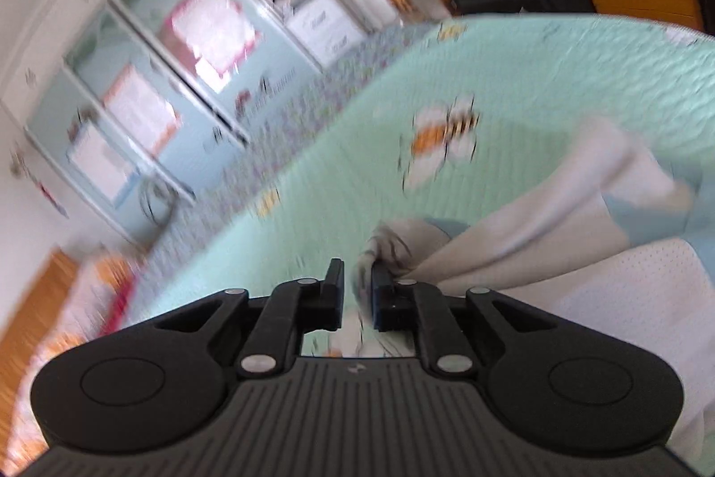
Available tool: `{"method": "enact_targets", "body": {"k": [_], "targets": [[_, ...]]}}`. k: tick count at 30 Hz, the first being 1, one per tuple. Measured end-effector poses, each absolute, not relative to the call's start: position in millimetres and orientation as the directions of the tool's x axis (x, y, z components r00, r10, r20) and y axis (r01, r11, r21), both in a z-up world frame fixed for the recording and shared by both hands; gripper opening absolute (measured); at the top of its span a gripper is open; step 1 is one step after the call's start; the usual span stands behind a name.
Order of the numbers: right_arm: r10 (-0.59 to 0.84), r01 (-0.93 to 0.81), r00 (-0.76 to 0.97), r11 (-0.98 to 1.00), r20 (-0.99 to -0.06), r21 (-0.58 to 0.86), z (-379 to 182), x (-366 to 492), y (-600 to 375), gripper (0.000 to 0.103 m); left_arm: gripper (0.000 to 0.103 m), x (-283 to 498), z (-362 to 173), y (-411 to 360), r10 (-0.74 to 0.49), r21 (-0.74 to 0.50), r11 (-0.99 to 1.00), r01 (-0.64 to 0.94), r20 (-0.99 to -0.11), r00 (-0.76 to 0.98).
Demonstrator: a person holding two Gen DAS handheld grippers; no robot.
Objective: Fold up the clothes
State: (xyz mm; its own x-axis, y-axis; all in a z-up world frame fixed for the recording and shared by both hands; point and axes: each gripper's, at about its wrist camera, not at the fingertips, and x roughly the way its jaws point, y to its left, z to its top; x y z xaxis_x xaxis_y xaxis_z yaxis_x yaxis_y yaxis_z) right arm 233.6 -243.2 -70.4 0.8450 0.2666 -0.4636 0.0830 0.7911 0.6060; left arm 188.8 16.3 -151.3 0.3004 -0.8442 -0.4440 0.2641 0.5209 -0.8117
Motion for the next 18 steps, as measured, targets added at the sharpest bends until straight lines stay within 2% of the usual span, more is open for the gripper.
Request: {"method": "enact_targets", "body": {"k": [4,8,13,15,18], "targets": [[0.228,0.040,0.879,0.839,-0.418,0.542,-62,198,-234,0.023,0.043,188,-155,47,-0.824,-0.814,0.538,0.219,-0.454,0.338],[0.084,0.101,0.931,0.877,-0.356,0.470,-46,136,-289,0.046,0.043,191,-158,43,-0.840,-0.832,0.513,0.213,-0.434,0.327],[-0.063,0.302,0.897,0.812,-0.438,0.500,-67,74,-386,0.047,0.044,194,-163,22,-0.858,-0.845,0.486,0.223,-0.414,0.303],[-0.065,0.347,0.883,0.757,-0.465,0.554,-83,51,-414,0.048,0.046,203,-167,12,-0.860,-0.842,0.488,0.232,-0.418,0.291],[0.019,0.334,0.894,0.638,-0.448,0.694,-109,30,-436,0.048,0.047,199,-167,2,-0.857,-0.837,0.496,0.231,-0.430,0.284]]}}
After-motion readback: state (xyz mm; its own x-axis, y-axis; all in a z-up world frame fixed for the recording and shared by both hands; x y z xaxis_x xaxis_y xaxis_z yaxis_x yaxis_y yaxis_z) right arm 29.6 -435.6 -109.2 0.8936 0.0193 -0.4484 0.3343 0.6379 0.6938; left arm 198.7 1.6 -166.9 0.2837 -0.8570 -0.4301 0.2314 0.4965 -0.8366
